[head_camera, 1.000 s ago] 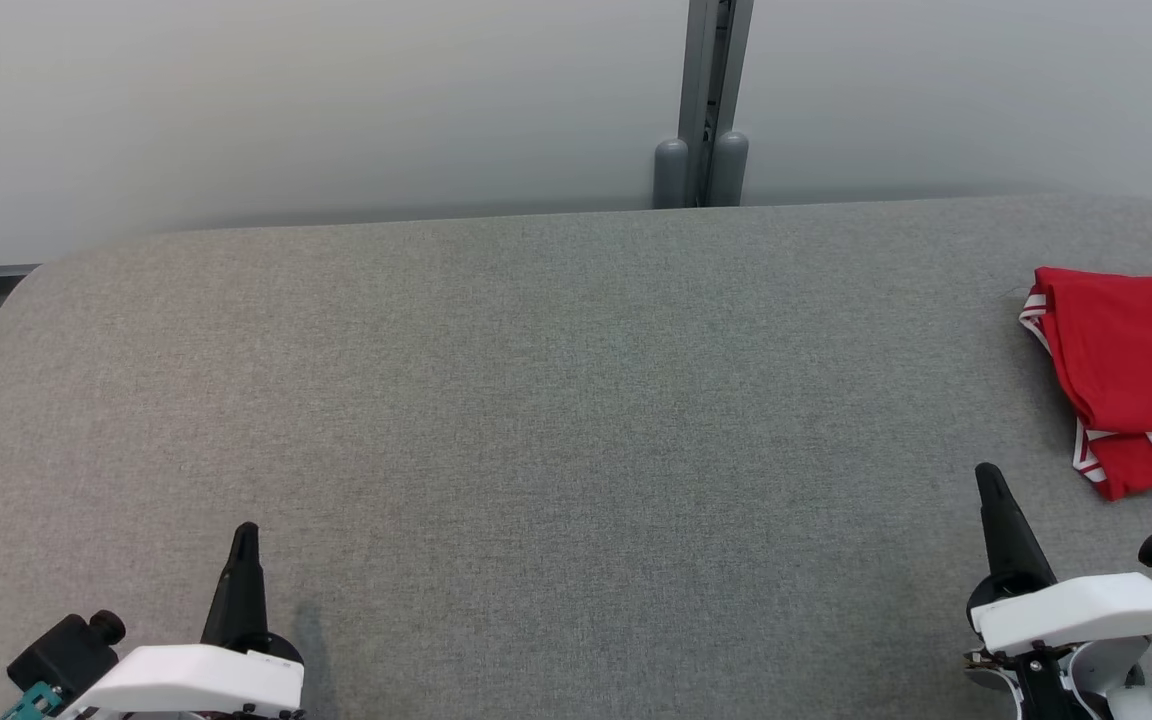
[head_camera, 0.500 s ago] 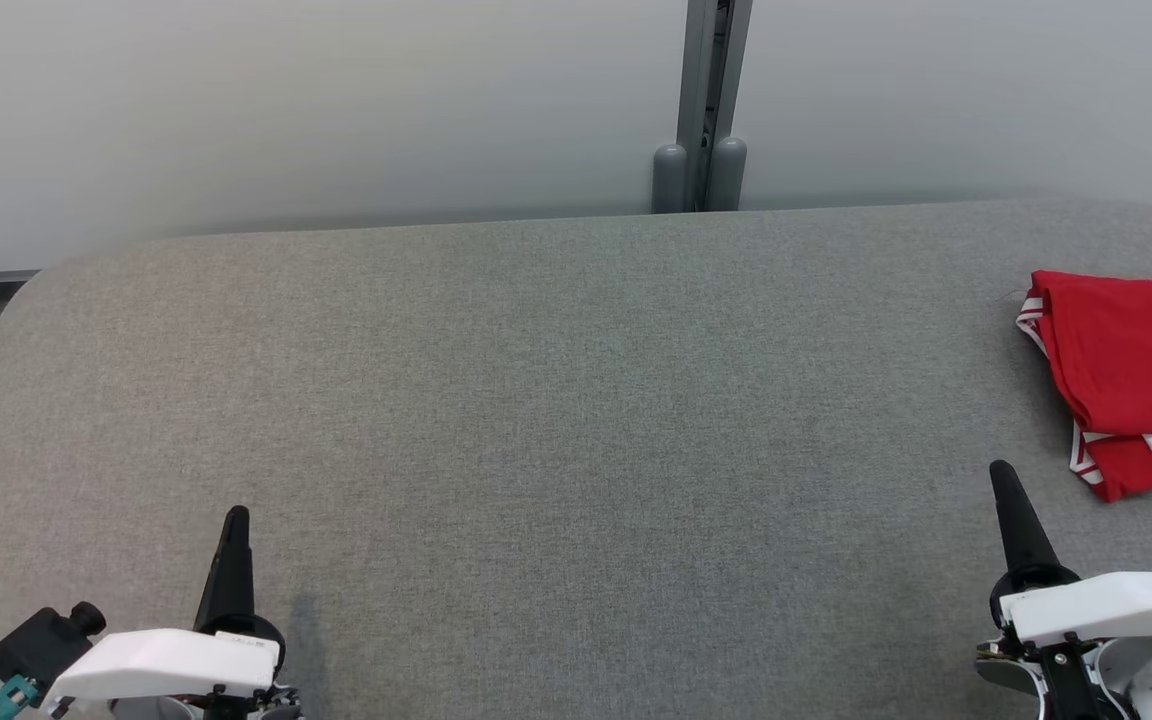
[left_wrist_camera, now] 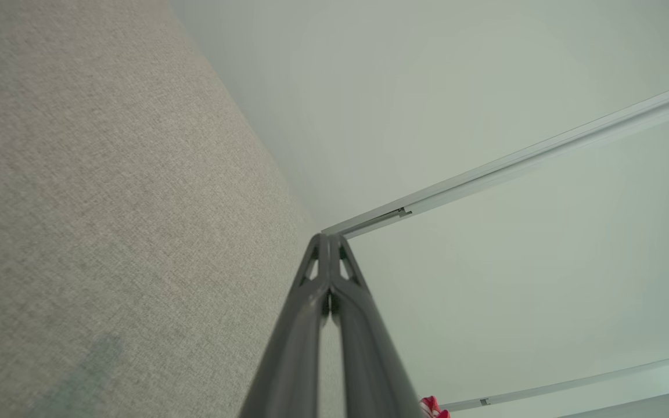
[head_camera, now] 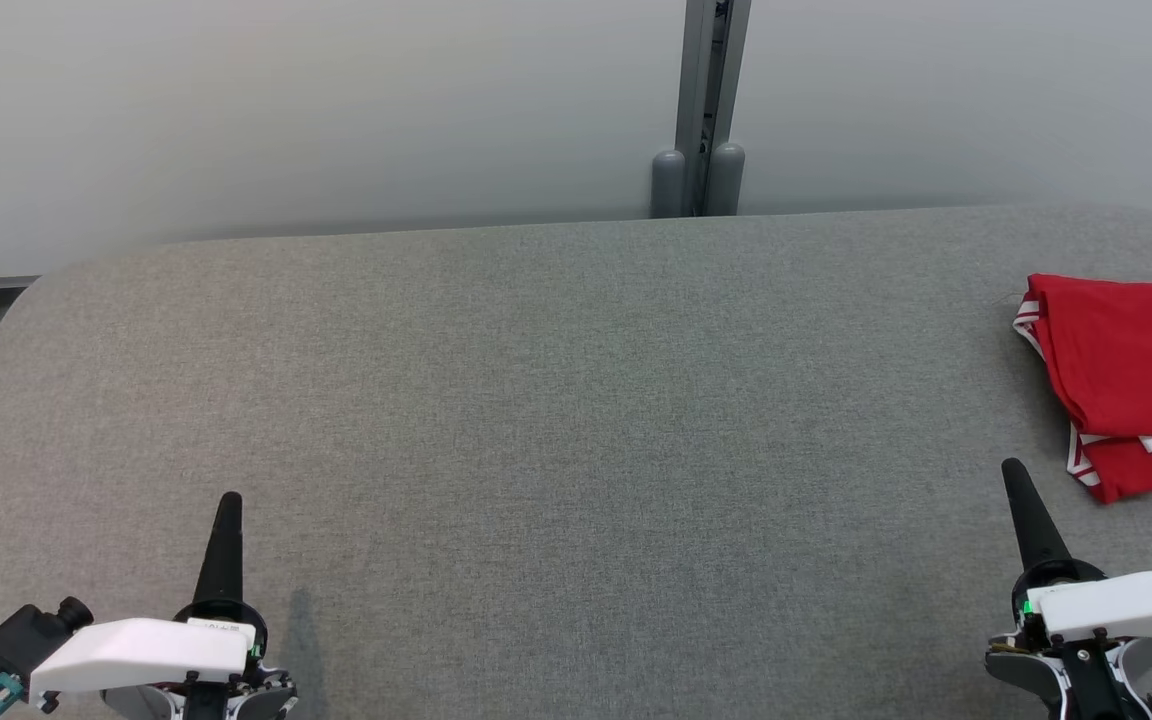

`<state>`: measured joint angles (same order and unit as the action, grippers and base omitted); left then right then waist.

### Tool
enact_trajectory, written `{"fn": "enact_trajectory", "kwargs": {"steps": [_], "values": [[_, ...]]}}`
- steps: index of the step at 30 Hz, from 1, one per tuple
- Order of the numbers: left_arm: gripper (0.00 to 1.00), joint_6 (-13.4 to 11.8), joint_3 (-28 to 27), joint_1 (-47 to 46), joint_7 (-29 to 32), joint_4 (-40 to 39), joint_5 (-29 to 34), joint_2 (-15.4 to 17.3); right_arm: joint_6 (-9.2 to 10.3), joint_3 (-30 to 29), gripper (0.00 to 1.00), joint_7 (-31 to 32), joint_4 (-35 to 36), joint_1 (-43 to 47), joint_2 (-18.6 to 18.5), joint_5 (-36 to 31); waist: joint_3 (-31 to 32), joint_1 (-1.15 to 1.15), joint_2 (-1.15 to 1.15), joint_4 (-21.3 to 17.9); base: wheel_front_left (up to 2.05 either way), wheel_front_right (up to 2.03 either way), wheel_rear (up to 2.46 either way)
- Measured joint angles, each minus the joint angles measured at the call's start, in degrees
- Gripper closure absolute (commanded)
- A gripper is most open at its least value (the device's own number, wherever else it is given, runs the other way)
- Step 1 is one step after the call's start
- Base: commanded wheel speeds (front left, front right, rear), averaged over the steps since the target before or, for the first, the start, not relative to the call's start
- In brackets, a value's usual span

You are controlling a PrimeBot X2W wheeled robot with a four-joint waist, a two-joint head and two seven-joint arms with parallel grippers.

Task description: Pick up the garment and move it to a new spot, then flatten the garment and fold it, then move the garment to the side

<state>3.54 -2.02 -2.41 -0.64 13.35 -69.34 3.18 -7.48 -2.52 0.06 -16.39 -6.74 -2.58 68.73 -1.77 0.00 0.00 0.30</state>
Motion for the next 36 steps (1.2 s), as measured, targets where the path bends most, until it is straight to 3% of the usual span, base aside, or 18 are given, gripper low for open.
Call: {"fn": "enact_trajectory", "kwargs": {"steps": [36], "values": [[1.0, 2.8, -2.7, -2.5, 4.7, 0.5, -16.9, 0.0, 0.0, -2.7, 1.0, 4.5, 1.6, 0.3, -0.1, 17.0, 1.1, 0.0, 0.0, -0.2, 0.0, 0.0, 0.0]]}}
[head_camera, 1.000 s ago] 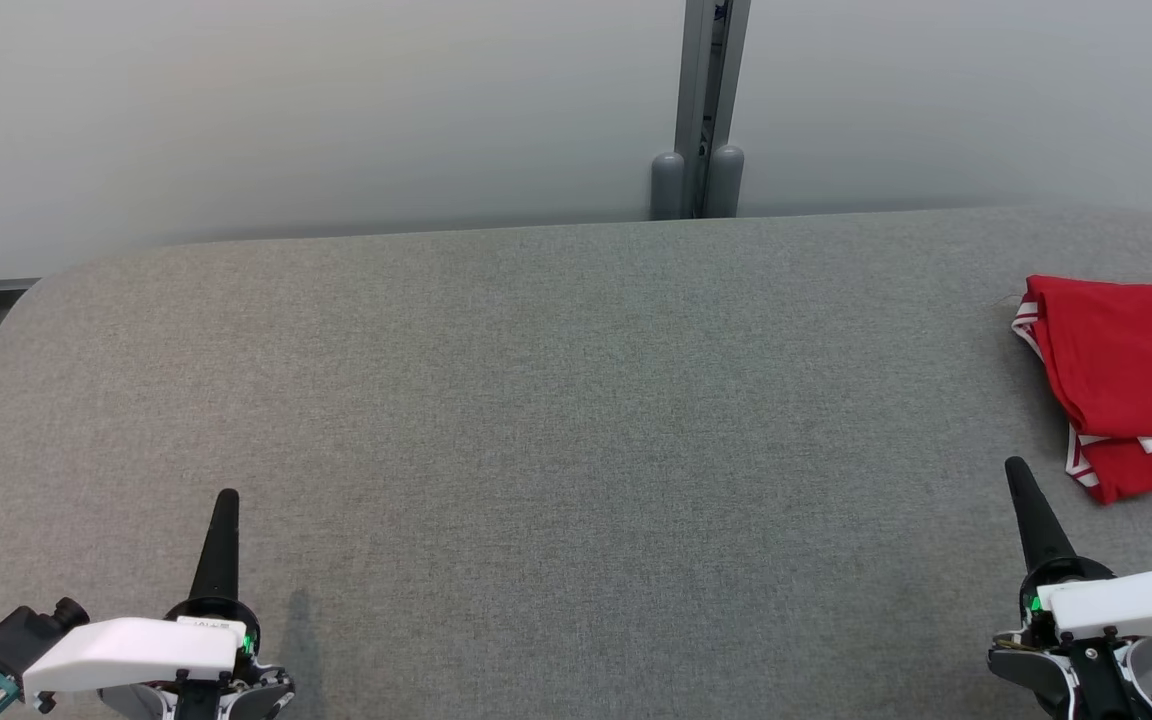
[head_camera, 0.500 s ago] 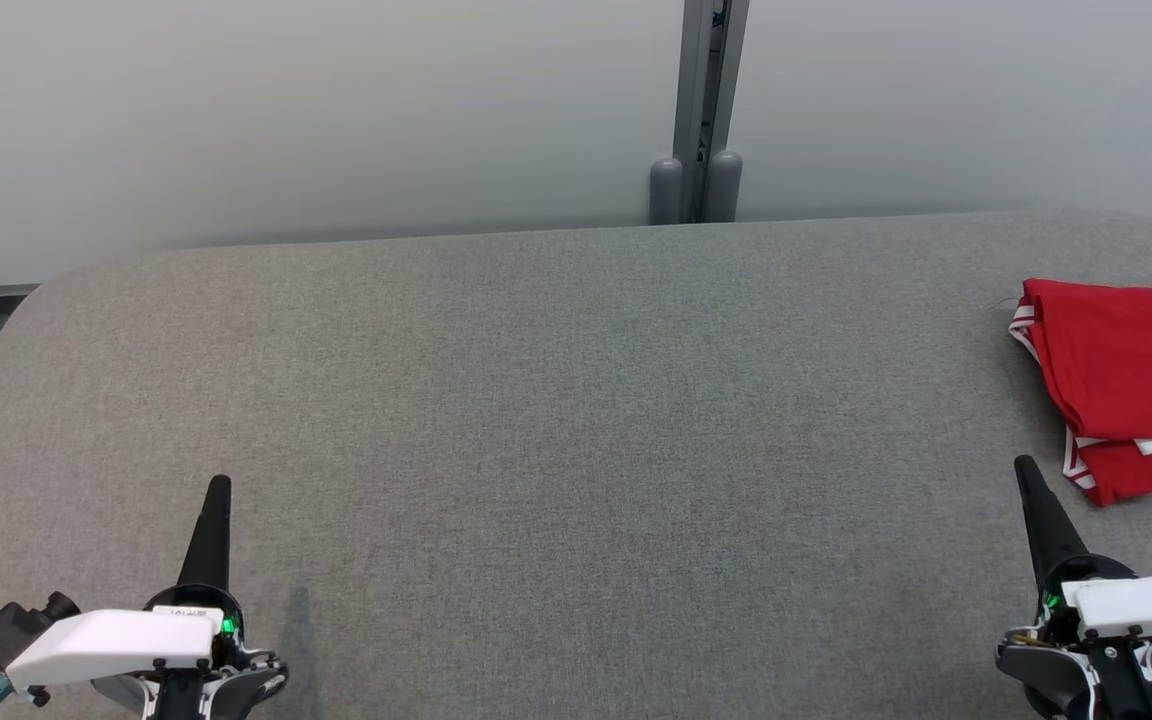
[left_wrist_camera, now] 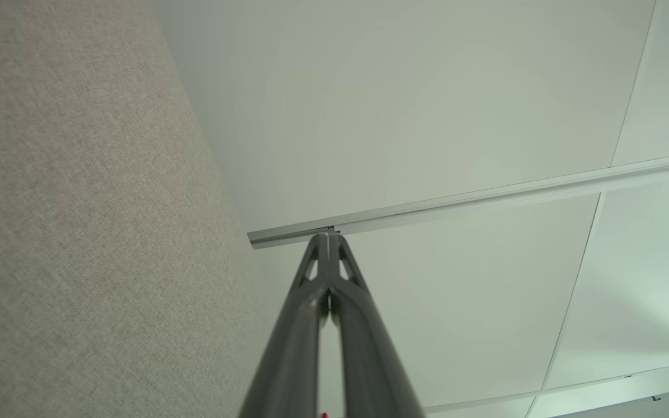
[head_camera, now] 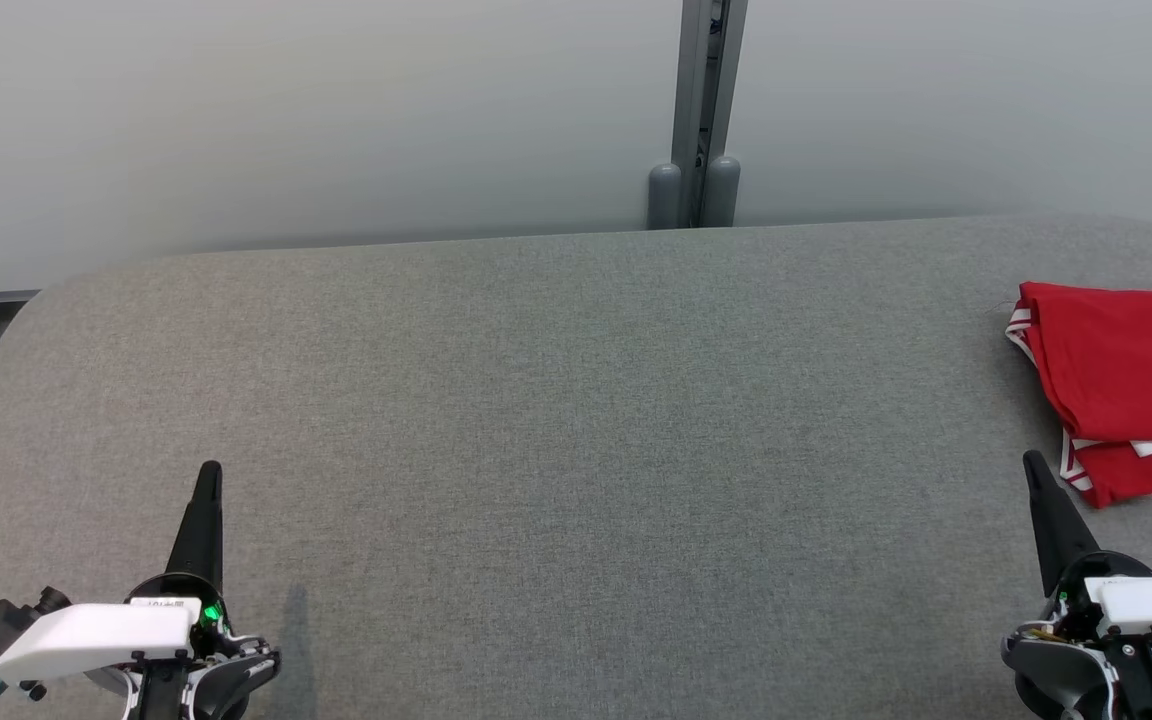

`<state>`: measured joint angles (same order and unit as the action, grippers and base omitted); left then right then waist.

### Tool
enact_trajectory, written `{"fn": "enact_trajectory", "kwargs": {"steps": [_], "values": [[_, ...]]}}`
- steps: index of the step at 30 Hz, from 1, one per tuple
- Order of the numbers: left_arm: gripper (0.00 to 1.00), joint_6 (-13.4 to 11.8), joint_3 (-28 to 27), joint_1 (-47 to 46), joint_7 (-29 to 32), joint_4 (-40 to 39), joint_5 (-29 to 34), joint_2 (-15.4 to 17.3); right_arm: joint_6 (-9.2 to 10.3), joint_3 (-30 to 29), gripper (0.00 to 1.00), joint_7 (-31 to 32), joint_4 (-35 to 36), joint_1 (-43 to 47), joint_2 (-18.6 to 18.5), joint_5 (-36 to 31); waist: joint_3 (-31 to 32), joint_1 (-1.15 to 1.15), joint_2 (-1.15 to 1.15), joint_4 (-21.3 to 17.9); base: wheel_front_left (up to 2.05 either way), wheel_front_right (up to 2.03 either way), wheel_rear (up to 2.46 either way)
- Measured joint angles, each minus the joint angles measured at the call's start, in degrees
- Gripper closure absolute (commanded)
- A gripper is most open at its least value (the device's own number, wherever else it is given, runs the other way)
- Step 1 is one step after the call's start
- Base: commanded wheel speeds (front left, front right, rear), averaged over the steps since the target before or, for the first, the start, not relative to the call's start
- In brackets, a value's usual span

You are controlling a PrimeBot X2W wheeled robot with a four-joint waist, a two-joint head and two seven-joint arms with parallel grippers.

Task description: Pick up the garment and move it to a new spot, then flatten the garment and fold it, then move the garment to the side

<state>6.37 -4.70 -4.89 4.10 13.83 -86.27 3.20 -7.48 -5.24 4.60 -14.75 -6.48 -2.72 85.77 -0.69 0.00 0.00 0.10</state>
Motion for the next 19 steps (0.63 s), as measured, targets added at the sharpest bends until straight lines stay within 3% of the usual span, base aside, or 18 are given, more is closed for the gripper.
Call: {"fn": "enact_trajectory", "kwargs": {"steps": [19], "values": [[1.0, 1.1, -1.1, -0.8, 1.9, 0.2, -6.6, 0.0, 0.0, -1.2, 1.0, 1.9, 0.7, 0.0, -0.1, 6.7, 0.5, 0.0, 0.0, -0.1, 0.0, 0.0, 0.0]]}}
